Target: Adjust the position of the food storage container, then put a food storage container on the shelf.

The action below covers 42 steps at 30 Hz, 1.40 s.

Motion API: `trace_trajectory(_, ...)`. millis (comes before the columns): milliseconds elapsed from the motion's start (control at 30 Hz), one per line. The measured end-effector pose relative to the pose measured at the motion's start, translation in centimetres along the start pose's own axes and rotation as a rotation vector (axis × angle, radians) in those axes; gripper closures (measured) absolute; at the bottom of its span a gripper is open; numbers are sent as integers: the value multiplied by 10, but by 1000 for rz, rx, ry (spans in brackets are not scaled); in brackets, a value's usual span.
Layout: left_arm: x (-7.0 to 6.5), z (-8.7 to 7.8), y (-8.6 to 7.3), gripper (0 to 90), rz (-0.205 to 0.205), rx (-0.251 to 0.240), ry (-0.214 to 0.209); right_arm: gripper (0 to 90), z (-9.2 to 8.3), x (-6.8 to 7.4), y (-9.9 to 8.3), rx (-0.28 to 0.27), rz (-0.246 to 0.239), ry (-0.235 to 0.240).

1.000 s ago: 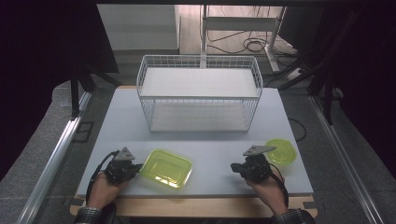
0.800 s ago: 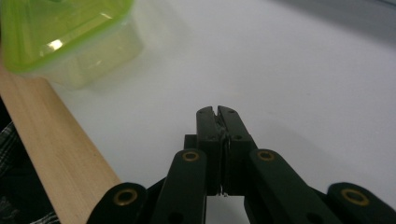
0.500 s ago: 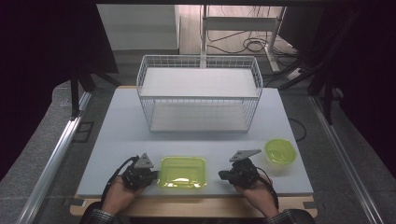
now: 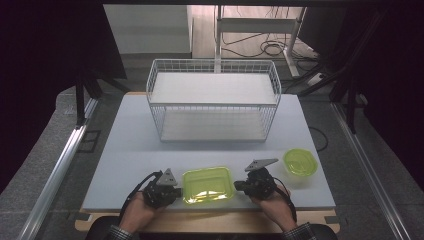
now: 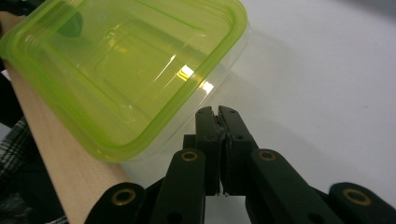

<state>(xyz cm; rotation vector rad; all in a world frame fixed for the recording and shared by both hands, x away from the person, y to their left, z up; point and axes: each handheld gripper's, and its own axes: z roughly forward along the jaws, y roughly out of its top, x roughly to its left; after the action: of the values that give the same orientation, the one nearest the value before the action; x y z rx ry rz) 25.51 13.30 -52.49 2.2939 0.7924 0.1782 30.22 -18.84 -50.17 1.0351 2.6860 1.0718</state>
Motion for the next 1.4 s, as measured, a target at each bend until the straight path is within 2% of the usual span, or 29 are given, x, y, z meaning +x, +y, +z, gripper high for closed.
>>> trace_trajectory(167,-11,6,5,874,24,3,-33,853,-3,-9,-1,-8,9,-42)
trace_trajectory(267,-11,5,5,853,20,-5,-28,850,-4,-11,-2,-14,11,-45)
trace_trajectory(300,-7,1,3,840,3,-22,-16,838,-6,-11,-2,-25,6,-52)
trace_trajectory(333,-7,1,3,822,3,-22,-16,831,-7,-12,-2,-27,3,-53)
trace_trajectory(367,-4,-4,1,779,-12,-36,12,821,-9,-12,-2,-31,-1,-60)
trace_trajectory(400,-4,-4,1,739,-12,-36,12,821,-9,-12,-2,-31,-1,-60)
trace_trajectory(467,1,-10,-3,643,-33,-56,47,773,-13,-14,-3,-46,-5,-75)
trace_trajectory(567,3,-12,-5,490,-39,-65,68,701,-17,-16,-4,-71,0,-100)
trace_trajectory(600,4,-13,-6,490,-44,-69,76,701,-17,-16,-4,-71,0,-100)
trace_trajectory(667,6,-15,-7,391,-40,-81,95,640,-21,-18,-5,-93,7,-114)
trace_trajectory(700,6,-15,-8,282,-39,-89,109,554,-23,-20,-6,-112,12,-124)
trace_trajectory(767,7,-15,-9,251,-40,-90,119,520,-24,-20,-6,-117,12,-128)
trace_trajectory(800,7,-14,-9,208,-42,-89,122,467,-25,-21,-7,-125,14,-127)
trace_trajectory(833,8,-13,-9,103,-51,-81,130,373,-26,-23,-9,-132,16,-122)
trace_trajectory(867,8,-13,-9,78,-51,-81,130,373,-26,-23,-9,-132,16,-122)
trace_trajectory(900,8,-13,-10,67,-50,-77,134,301,-26,-25,-10,-137,23,-119)
trace_trajectory(933,8,-13,-10,59,-51,-85,134,272,-26,-26,-11,-140,28,-116)
trace_trajectory(1000,8,-14,-10,53,-49,-89,136,252,-25,-27,-11,-140,30,-114)
trace_trajectory(1133,10,-12,-12,26,-39,-107,134,153,-23,-29,-12,-157,43,-94)
trace_trajectory(1233,11,-12,-12,16,-34,-112,136,128,-23,-29,-11,-157,39,-90)
trace_trajectory(1300,11,-12,-13,14,-30,-113,135,103,-23,-30,-11,-172,59,-67)
trace_trajectory(1400,11,-11,-13,14,-22,-109,140,96,-22,-29,-10,-173,71,-57)
